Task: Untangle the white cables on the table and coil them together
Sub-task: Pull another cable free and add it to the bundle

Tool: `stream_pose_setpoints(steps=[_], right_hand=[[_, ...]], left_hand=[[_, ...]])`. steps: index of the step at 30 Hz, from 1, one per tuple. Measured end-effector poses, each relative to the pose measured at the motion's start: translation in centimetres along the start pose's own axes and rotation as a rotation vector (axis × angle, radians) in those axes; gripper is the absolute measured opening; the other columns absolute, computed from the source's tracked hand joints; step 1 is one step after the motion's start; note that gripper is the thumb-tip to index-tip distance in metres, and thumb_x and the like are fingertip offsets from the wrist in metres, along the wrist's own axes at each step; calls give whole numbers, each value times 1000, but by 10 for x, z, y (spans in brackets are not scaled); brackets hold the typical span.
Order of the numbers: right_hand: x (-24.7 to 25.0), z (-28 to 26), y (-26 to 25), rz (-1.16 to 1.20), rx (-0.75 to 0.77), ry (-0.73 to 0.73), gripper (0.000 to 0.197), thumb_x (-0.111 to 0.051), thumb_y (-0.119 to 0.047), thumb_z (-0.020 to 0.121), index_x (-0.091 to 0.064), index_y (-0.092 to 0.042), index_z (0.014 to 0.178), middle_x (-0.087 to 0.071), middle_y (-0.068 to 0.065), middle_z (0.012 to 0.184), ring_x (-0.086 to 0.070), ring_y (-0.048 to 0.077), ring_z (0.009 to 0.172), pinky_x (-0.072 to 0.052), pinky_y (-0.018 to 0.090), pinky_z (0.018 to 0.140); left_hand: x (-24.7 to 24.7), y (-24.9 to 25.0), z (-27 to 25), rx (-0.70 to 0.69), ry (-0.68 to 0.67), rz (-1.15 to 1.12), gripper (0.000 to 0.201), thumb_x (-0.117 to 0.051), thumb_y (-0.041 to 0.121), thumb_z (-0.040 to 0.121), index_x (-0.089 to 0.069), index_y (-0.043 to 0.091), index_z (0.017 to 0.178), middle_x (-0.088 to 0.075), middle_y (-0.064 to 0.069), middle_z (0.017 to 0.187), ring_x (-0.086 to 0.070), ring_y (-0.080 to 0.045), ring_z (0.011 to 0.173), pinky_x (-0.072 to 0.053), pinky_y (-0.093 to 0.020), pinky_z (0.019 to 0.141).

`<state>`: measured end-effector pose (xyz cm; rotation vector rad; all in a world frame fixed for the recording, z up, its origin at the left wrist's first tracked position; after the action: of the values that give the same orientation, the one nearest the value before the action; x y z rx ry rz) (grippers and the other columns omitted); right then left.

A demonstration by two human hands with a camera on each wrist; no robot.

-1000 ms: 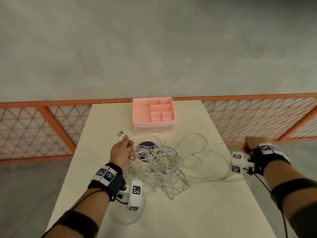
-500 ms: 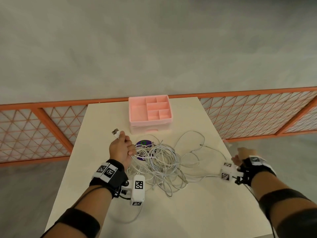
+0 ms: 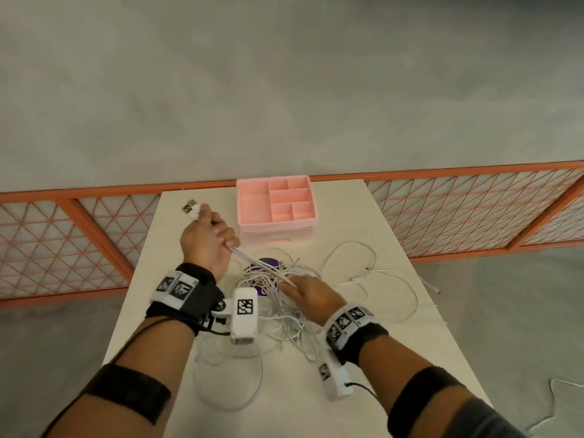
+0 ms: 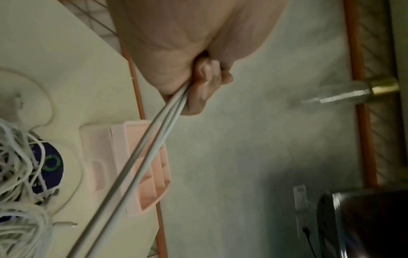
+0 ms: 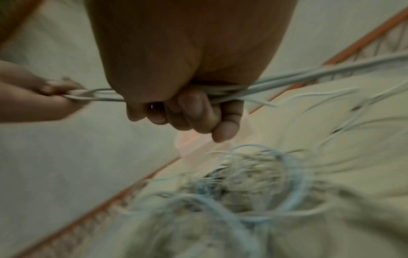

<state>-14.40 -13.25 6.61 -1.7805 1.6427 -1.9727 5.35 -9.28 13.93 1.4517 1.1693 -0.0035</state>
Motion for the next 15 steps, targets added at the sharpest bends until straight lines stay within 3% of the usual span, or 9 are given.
stream_pose_setpoints(steps=[2,8,10,12,15], right_hand=[[10,-12,39,-116,-88,-45,42,-34,-57,100,-44,-29,69,-51,-9,68,-49,9,63,-36,30,68],[49,-53,149,-345,-389,-16,42,-38,-53,101,-56,-22,79,-61,-1,81,-57,20,77,-40,30,70],[65,-73,179,-381,-488,11,35,-41,-47,102,-58,-22,83,-64,1,86,-60,21,82,-41,28,71],[84,-94,206,-424,-600,45,31,-43,-41,102,-61,-21,87,-68,2,90,-64,21,85,-45,27,74],[115,-115,232,-552,-722,157,38,-38,-47,102,-65,-22,92,-67,-2,84,-65,19,79,-50,30,76]], left_hand=[[17,12,8,-5,32,-28,43,-39,40,106,-48,18,70,-32,7,47,-26,-9,40,-29,-21,42],[42,7,13,-17,123,-49,42,-37,35,107,-45,20,68,-31,6,48,-28,-12,43,-39,-29,58],[47,5,15,2,117,-44,44,-36,38,107,-44,20,68,-29,6,48,-26,-11,40,-36,-24,51],[52,4,17,78,76,3,44,-36,42,106,-42,21,68,-26,7,48,-22,-8,37,-24,-18,39],[53,-4,12,252,-51,150,44,-40,42,105,-42,20,67,-24,8,48,-20,-6,35,-15,-18,32]])
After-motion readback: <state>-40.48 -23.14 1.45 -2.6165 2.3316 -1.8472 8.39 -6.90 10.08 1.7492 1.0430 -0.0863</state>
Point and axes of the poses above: each hand's wrist, its own z-axis towards the middle knuckle, its own x-axis out of the back of the hand, y = z × x, the point moved 3 cm from there along z, towards the middle knuckle
